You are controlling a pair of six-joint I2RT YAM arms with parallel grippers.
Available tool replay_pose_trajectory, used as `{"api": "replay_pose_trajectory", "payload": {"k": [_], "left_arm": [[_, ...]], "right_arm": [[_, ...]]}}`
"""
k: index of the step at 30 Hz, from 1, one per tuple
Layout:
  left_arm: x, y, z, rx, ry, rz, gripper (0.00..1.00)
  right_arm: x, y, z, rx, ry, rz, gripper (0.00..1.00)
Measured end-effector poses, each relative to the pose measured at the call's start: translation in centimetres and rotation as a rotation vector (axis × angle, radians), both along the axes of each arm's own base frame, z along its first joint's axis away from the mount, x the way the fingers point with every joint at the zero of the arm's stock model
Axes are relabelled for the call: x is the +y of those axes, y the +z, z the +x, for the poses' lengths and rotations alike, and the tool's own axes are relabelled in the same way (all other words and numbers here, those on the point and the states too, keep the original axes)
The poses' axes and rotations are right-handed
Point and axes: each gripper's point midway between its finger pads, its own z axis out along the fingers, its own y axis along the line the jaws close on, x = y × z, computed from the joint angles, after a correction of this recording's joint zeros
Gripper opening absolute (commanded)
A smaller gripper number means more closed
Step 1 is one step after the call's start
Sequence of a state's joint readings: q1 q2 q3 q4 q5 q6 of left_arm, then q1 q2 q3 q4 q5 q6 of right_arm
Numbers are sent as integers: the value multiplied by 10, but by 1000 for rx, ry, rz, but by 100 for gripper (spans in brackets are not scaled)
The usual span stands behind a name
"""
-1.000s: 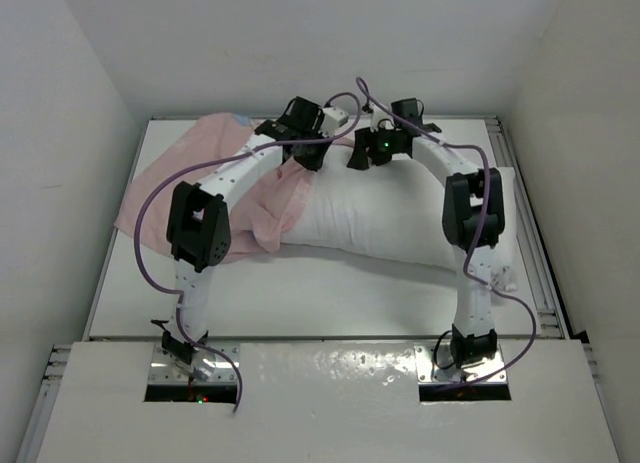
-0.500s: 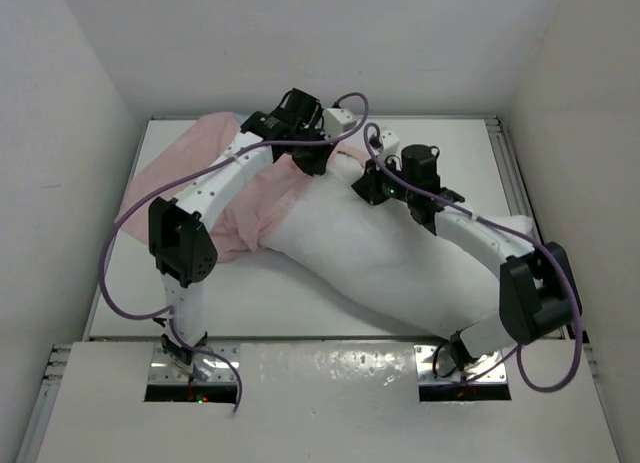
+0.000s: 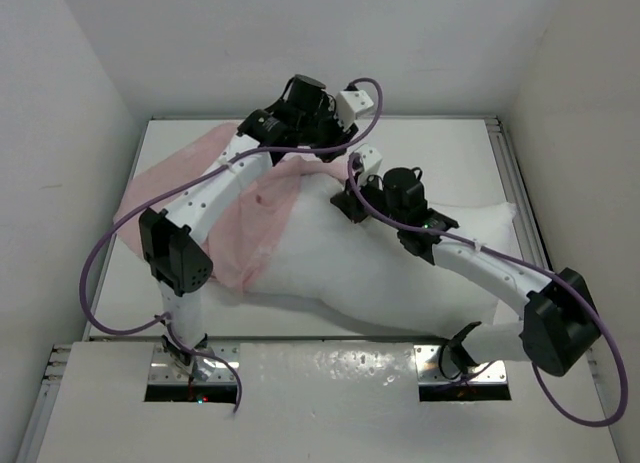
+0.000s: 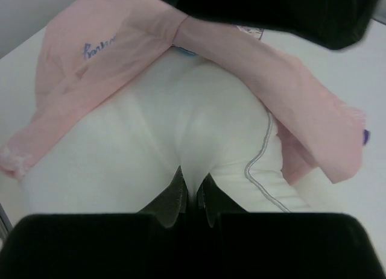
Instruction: Put the pillow into the pillowcase
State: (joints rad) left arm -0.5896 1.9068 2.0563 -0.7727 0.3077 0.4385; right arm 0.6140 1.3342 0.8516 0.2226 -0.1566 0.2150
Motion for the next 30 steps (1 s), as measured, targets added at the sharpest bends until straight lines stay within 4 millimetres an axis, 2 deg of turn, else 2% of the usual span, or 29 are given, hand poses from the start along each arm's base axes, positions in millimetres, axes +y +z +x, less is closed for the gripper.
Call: {"api": "replay_pose_trajectory", "payload": {"k": [3,4,5,6,8,10,12,14,16,19,21,24,27,28,30], "left_arm": [[18,-11,12,-39,110,75,37],[26,-20,14,-29,141,109,44],[36,-28,15,-13,165,139,63],[44,-36,13,15,181,161,70],[59,-45,10,69,208,181,82],[72,-47,3,116,227,182,83],[83,-37,-4,128,243,172,81],[93,-18,-16,110,250,148,76],[98,1,-32,87,235,129,77],[102,10,-59,93,189,139,77],[101,-1,-73,138,155,164,76],[102,-41,-87,231,133,234,74],[112,-83,-99,313,146,324,68],[116,-95,-102,334,155,349,57],[119,-105,-103,343,176,369,41]], "right_arm": [[-3,-7,-8,17,2,3,0],[-4,-9,-10,24,0,5,0],[-5,-13,-12,35,-5,8,0],[-7,-16,-15,45,-9,10,0],[-8,-21,-18,61,-21,13,0],[-7,-21,-18,65,-29,22,0],[-7,-22,-19,69,-36,30,0],[-6,-22,-19,72,-45,35,0],[-6,-22,-19,76,-52,38,0],[-6,-23,-19,76,-61,37,0],[-6,-23,-19,75,-66,35,0],[-5,-23,-19,73,-69,32,0],[-5,-23,-20,72,-74,27,0],[-4,-24,-21,72,-74,25,0],[-3,-25,-23,74,-76,19,0]]}}
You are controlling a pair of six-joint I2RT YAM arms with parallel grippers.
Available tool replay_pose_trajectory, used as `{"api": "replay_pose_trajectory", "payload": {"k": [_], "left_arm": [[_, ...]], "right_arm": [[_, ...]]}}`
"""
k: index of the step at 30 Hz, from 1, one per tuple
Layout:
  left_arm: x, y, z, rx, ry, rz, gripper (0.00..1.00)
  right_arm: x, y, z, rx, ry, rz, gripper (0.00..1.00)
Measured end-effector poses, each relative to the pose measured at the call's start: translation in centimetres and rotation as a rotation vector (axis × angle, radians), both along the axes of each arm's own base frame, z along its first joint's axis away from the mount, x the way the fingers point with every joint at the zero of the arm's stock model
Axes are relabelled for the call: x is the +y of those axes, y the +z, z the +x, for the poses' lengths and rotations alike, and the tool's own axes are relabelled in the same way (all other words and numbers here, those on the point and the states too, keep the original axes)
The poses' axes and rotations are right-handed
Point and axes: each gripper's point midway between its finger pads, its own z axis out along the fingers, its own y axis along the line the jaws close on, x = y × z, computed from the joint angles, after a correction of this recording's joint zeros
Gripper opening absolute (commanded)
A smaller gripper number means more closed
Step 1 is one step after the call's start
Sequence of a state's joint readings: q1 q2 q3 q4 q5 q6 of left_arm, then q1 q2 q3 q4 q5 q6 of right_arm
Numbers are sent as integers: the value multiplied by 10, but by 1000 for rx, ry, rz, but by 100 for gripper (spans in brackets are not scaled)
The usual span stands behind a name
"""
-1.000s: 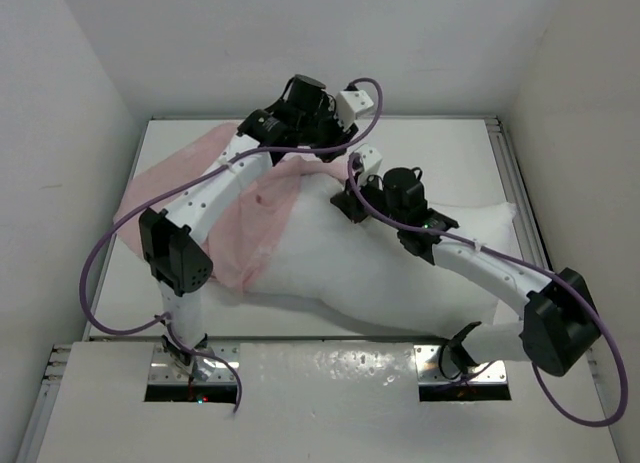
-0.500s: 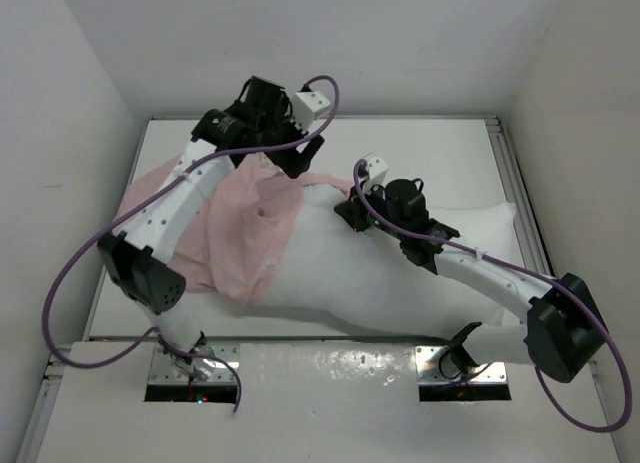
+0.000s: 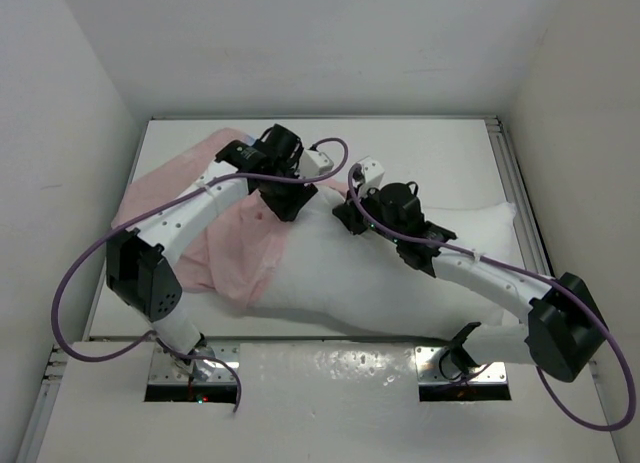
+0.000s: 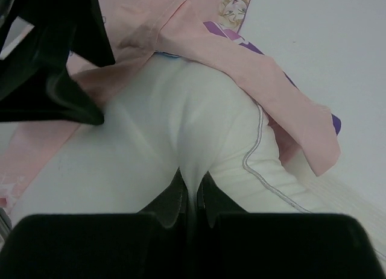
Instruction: Put the pillow into the pillowcase
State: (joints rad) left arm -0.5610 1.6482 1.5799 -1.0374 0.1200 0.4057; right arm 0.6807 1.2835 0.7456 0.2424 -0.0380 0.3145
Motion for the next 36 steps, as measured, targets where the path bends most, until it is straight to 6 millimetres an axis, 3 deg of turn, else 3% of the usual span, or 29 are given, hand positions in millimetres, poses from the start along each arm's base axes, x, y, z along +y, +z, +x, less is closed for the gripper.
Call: {"api": "replay_pose_trajectory", "payload": {"k": [1,4,6,8,10,11,12,14,18,19,20,22,36], "left_arm": [[1,-1,1,-5,7,5,26],[-1,3,6,-30,9,-4,20],[-2,7,5,-38,2,-14,25],[-4,15,4,-56,-16,-39,41],[-9,30,5,-94,-32,-79,41],[-11,38,7,-123,-36,-97,37],[-12,45,8,-151,-39,-112,20],[-10,59,12,-210,-39,-125,3],[-2,58,16,-239,-41,-86,0],[2,51,14,-217,-42,-69,6],[4,45,12,-191,-53,-52,33],[7,34,5,-133,-74,-35,56],[-5,41,-11,-51,-128,-132,56]], "right_arm": [[0,-1,0,0,-5,-5,0],[0,-1,-2,-4,-12,-16,0],[0,0,-4,-10,-15,-25,0],[1,1,-7,-22,-12,-40,0],[3,2,-11,-32,-4,-51,0],[4,3,-14,-37,2,-56,0],[5,3,-16,-40,8,-60,0],[7,4,-19,-41,20,-66,0],[9,3,-23,-44,33,-78,0],[9,4,-23,-45,34,-83,0],[8,3,-23,-46,36,-89,0],[8,3,-23,-48,35,-96,0],[6,4,-23,-52,26,-104,0]]}}
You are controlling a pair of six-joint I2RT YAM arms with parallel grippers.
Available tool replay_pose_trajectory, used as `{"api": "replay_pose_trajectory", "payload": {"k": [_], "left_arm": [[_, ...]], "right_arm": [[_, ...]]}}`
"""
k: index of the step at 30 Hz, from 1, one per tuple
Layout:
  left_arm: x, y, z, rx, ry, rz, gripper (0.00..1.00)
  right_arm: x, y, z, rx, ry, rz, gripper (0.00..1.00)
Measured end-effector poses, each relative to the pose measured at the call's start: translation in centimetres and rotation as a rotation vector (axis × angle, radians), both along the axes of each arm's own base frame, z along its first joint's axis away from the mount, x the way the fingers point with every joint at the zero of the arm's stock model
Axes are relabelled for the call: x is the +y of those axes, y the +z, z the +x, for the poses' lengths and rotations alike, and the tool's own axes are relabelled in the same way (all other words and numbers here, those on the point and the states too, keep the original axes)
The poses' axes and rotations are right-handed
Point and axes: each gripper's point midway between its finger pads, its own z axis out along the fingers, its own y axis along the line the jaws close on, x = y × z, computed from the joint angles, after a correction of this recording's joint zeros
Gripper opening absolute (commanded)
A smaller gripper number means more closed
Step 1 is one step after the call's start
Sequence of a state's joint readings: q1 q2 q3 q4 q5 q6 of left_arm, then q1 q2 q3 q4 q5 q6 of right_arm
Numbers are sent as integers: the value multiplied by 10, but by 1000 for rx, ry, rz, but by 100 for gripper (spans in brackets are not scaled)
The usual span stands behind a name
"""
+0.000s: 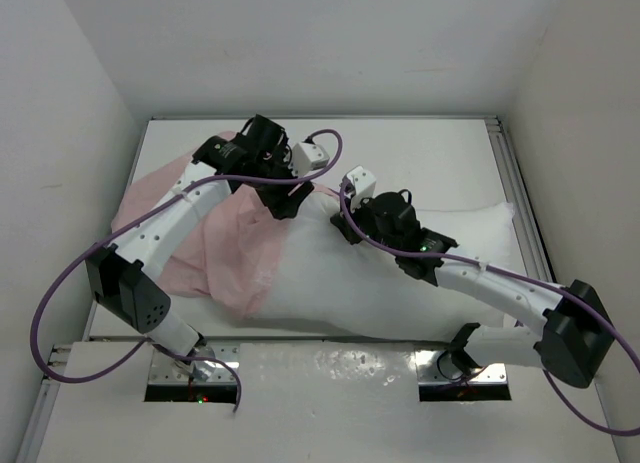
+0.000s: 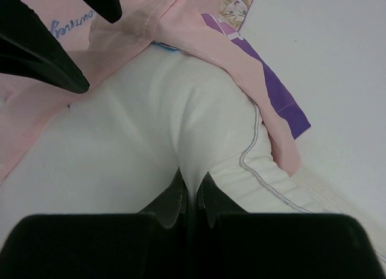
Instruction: Put the pillow into the pillowcase
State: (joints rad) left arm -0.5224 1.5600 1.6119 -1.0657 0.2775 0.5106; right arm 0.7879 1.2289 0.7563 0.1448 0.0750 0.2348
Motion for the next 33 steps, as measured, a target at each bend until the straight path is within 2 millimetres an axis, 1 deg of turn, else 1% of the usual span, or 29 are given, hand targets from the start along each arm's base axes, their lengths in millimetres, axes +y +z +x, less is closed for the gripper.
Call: {"api": "replay_pose_trajectory", "payload": {"k": [3,4,6,7,8,9,12,17,20,23,25,27,28,29,31,33], "left_arm": [[-1,-3,-2,13,2,-3,44],[0,-5,-2,17,5,0,35],[2,-12,-2,30,20,17,24],[2,-15,-1,34,24,24,11],[3,-19,1,39,32,32,4],[3,-22,3,42,37,38,0],[0,-26,8,43,51,35,0],[-11,-16,23,-13,79,-25,0],[-21,-1,33,-74,83,-82,0],[-34,27,41,-132,65,-149,0],[-48,48,44,-177,41,-203,0],[-66,57,38,-188,-10,-239,0],[-74,57,32,-180,-40,-248,0],[-81,55,26,-170,-74,-252,0],[-96,45,12,-134,-141,-243,0],[-103,32,5,-104,-187,-216,0]], "right_arm": [[0,1,-1,-2,0,0,0],[0,2,-2,-3,1,0,0],[0,1,-2,-3,1,-2,0],[0,1,-2,-4,1,-4,0],[0,1,-3,-5,1,-7,0],[0,1,-3,-7,-1,-11,0],[0,0,-3,-11,-3,-20,0],[0,1,-6,-22,-4,-34,0],[2,4,-11,-39,3,-45,0],[4,10,-18,-63,21,-54,0],[6,14,-22,-80,28,-54,0],[6,17,-23,-93,18,-55,0],[5,18,-22,-100,5,-58,0],[3,19,-19,-108,-15,-60,0],[-3,20,-14,-128,-60,-57,0],[-9,20,-7,-138,-112,-46,0]]}}
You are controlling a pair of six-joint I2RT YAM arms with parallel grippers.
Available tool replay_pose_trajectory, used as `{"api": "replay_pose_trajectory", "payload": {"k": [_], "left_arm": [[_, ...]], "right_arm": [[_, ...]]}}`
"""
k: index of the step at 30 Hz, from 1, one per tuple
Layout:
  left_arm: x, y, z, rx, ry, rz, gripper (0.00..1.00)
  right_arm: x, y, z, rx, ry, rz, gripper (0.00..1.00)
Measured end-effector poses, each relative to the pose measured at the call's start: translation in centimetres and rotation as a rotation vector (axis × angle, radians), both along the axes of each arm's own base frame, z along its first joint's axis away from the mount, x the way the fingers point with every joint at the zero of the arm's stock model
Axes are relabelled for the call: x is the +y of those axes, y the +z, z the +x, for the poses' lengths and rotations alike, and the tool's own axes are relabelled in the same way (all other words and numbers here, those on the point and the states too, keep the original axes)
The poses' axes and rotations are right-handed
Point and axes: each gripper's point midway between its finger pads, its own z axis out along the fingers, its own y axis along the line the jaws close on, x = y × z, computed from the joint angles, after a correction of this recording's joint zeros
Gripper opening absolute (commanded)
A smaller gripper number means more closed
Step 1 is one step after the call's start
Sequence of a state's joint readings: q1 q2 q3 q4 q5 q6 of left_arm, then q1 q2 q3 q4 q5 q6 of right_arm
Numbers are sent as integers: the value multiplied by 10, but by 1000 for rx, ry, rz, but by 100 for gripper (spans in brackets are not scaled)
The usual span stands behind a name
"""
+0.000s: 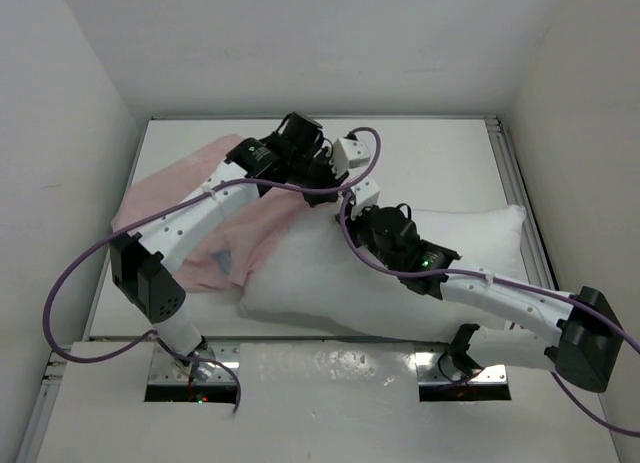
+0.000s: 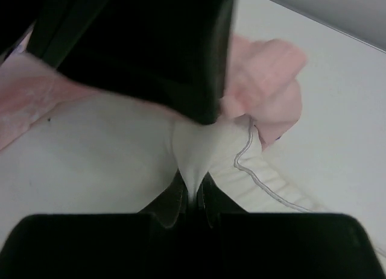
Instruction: Put the pillow into the pillowcase
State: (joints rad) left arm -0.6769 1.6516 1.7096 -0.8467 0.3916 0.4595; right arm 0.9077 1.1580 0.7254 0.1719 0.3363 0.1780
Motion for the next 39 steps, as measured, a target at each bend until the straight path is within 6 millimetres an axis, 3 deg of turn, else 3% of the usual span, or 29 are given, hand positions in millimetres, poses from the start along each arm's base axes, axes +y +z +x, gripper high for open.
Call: {"api": "replay_pose_trajectory", "payload": {"k": [3,7,9,12,15,16,17,19,21,22,23,24,25,26,27,28,29,30,32,35,39], "left_arm": [[1,-15,-5,20,-41,48,0],[5,-17,-2,-1,-68,67,2],[5,-17,-2,-15,-85,71,29],[5,-18,-5,-3,-90,70,83],[7,-17,0,-2,-55,72,94],[10,-16,4,-6,-38,71,99],[12,-14,8,-12,-21,68,100],[22,-7,22,-39,47,59,99],[41,3,40,-89,130,44,92],[53,7,47,-111,174,43,64],[66,10,51,-123,218,43,43],[80,10,54,-137,259,50,28],[94,8,54,-145,292,64,13],[101,4,53,-140,312,74,12],[107,-4,51,-132,323,90,12],[109,-14,48,-114,326,108,15],[111,-26,46,-90,329,127,21],[113,-37,45,-68,339,145,31],[116,-61,45,-17,360,187,42],[122,-84,54,19,411,229,48],[127,-102,68,20,460,265,52]], "right_arm": [[-15,1,14,1,-96,43,0],[-39,2,35,36,-224,146,0],[-52,1,48,65,-292,212,0],[-76,-10,71,120,-416,302,0],[-104,-35,97,196,-551,353,68],[-112,-43,106,226,-590,357,79],[-119,-49,115,254,-615,349,95],[-126,-57,133,320,-628,326,99],[-134,-56,145,368,-629,294,99],[-138,-52,149,374,-621,279,98],[-140,-47,149,376,-606,258,95],[-141,-42,148,370,-584,237,59],[-141,-36,144,361,-545,203,35],[-139,-29,138,357,-506,187,18],[-136,-23,132,350,-468,166,17],[-133,-15,125,342,-430,153,28],[-129,-8,118,329,-398,142,48],[-125,-2,112,317,-370,126,78],[-112,8,98,291,-304,86,95],[-86,11,75,263,-180,7,99],[-54,-5,39,247,-29,-127,99]]}}
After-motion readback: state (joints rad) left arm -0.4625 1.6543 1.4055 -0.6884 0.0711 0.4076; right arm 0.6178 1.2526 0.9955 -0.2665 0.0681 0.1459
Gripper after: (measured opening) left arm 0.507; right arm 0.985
